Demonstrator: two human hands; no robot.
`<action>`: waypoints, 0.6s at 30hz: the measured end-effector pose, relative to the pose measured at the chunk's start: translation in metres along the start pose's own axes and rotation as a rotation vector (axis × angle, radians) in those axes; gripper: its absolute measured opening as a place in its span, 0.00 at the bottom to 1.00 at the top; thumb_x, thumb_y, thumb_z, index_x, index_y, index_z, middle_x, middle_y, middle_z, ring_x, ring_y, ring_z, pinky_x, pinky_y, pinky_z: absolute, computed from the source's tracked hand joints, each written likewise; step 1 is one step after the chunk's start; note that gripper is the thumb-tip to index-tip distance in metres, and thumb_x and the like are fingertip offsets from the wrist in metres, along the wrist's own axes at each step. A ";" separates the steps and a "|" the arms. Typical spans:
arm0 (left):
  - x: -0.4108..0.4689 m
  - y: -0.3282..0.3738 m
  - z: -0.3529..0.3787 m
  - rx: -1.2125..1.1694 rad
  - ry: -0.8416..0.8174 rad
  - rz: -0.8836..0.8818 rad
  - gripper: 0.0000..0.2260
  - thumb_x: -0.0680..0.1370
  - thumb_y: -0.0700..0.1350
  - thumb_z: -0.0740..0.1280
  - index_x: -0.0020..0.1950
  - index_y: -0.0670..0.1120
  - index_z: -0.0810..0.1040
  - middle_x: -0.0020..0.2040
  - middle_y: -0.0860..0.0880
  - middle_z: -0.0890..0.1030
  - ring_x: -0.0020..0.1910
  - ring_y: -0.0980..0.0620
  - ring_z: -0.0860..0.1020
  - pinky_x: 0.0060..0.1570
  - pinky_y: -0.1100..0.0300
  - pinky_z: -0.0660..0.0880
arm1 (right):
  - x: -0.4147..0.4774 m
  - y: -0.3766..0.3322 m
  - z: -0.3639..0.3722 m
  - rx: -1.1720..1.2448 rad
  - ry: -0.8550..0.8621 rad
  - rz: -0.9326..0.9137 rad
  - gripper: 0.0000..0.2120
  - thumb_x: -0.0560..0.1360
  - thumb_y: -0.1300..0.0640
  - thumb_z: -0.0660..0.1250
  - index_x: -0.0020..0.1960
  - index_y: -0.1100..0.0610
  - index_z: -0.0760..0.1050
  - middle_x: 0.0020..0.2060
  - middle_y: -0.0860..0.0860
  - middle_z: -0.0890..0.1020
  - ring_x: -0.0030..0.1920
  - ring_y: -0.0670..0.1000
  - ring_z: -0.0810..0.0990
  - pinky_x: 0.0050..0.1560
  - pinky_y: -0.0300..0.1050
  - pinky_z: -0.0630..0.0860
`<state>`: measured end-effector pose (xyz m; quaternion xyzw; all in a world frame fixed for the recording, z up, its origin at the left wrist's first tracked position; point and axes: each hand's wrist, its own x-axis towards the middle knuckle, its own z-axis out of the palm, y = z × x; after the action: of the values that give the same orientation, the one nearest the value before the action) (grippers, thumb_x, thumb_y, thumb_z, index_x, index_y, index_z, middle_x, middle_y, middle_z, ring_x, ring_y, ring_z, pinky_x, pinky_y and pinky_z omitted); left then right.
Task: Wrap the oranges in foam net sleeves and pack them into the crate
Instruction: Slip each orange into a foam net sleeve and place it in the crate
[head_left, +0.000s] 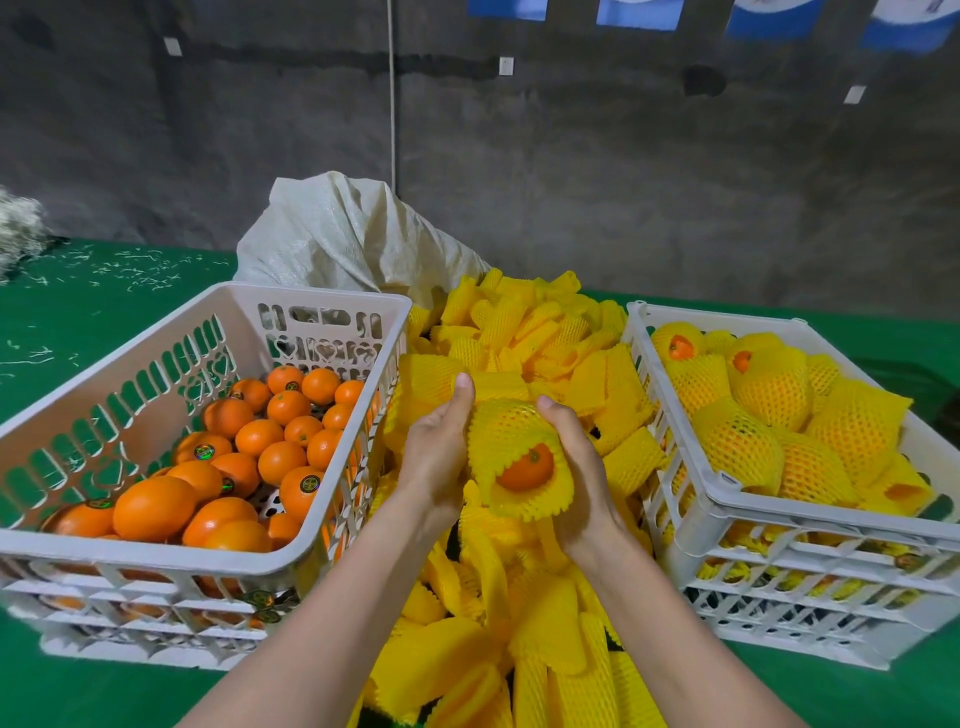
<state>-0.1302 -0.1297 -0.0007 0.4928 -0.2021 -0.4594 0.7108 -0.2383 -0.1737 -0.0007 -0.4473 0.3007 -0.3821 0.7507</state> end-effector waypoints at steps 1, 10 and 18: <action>0.001 0.001 0.000 -0.019 -0.016 -0.035 0.14 0.77 0.54 0.64 0.49 0.46 0.81 0.46 0.45 0.85 0.45 0.48 0.84 0.43 0.55 0.80 | 0.001 0.001 0.000 0.031 -0.011 0.010 0.18 0.77 0.52 0.60 0.34 0.48 0.84 0.35 0.49 0.85 0.34 0.48 0.83 0.31 0.39 0.78; 0.000 -0.001 -0.003 0.090 -0.129 -0.023 0.15 0.78 0.53 0.62 0.41 0.44 0.79 0.31 0.51 0.84 0.30 0.57 0.82 0.25 0.67 0.74 | 0.005 0.006 0.004 0.020 -0.025 -0.012 0.24 0.78 0.52 0.59 0.26 0.48 0.80 0.26 0.46 0.80 0.28 0.42 0.79 0.28 0.36 0.74; -0.003 0.000 -0.006 -0.026 -0.339 -0.232 0.23 0.71 0.61 0.63 0.59 0.49 0.79 0.56 0.43 0.82 0.55 0.44 0.81 0.53 0.50 0.78 | 0.001 0.001 -0.006 -0.536 0.093 -0.491 0.17 0.76 0.52 0.59 0.46 0.68 0.74 0.43 0.54 0.79 0.48 0.46 0.76 0.44 0.47 0.69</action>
<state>-0.1272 -0.1244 -0.0032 0.4192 -0.2547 -0.6170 0.6154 -0.2422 -0.1764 -0.0039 -0.6693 0.3076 -0.4783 0.4781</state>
